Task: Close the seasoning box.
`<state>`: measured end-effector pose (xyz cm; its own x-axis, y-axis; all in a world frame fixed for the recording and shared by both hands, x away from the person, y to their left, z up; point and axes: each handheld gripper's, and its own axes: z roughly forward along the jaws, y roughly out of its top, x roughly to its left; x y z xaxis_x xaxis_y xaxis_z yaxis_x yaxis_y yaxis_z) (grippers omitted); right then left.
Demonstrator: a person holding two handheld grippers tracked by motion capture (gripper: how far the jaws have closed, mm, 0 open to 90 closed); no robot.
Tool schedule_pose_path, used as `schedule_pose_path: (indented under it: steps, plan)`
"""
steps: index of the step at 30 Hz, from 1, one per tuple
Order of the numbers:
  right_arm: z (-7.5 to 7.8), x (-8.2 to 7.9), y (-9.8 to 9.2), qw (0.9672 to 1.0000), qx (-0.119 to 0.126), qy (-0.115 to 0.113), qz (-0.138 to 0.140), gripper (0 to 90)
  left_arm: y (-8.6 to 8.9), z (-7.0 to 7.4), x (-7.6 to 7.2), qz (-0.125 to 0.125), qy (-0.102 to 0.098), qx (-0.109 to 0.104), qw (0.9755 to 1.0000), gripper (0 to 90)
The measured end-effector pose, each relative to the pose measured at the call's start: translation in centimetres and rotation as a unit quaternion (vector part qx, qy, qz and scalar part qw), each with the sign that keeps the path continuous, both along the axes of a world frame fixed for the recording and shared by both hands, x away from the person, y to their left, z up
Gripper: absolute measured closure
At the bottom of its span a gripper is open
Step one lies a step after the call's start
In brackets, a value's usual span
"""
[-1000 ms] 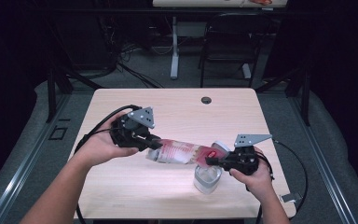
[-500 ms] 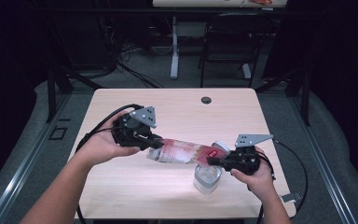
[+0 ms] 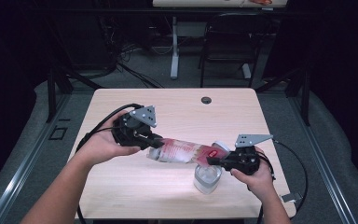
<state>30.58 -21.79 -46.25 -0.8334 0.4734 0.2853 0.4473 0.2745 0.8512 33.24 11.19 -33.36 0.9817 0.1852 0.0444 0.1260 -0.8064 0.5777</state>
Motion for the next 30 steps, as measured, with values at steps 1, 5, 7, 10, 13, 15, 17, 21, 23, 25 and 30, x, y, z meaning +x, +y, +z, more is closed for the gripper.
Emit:
schedule_pose_path:
  steps: [1,5,7,10,13,15,17,21,23,25,30]
  plan:
    - [0.0,0.0,0.0,1.0,0.0,0.0,0.0,85.7,0.0,0.0,-0.01,0.0,0.0,0.0,1.0,81.3]
    - [0.0,0.03,-0.01,1.0,-0.001,0.001,0.002,86.0,0.0,0.0,-0.01,-0.001,0.0,0.0,1.0,81.3]
    - [0.0,0.03,-0.01,1.0,-0.002,0.001,0.001,86.2,0.0,0.01,-0.01,-0.001,0.0,0.0,1.0,81.3]
    - [-0.01,0.04,0.02,1.0,-0.002,0.001,0.001,86.3,0.0,0.01,-0.01,0.0,-0.001,-0.001,1.0,81.3]
    - [-0.01,0.04,0.03,1.0,-0.004,0.001,0.001,86.5,-0.01,0.02,-0.02,-0.001,-0.001,0.0,1.0,81.4]
    - [-0.02,0.03,0.07,1.0,-0.003,0.002,0.0,86.6,-0.01,0.03,-0.02,-0.001,-0.002,0.0,1.0,81.4]
    - [-0.02,0.01,0.11,1.0,-0.002,0.002,0.001,86.7,-0.03,0.05,-0.03,-0.001,-0.003,0.0,1.0,81.4]
    - [-0.03,0.01,0.1,1.0,-0.002,0.002,0.001,86.9,-0.04,0.06,-0.03,-0.002,-0.003,-0.001,1.0,81.5]
    - [-0.03,0.01,0.11,1.0,-0.003,0.002,0.001,86.9,-0.05,0.07,-0.02,-0.002,-0.003,0.0,1.0,81.5]
    - [-0.05,0.02,0.11,1.0,-0.002,0.003,0.001,86.9,-0.08,0.09,-0.02,-0.002,-0.003,0.0,1.0,81.5]
    - [-0.06,0.03,0.07,1.0,-0.003,0.003,0.001,86.9,-0.15,0.16,-0.04,-0.003,-0.003,-0.001,1.0,81.6]
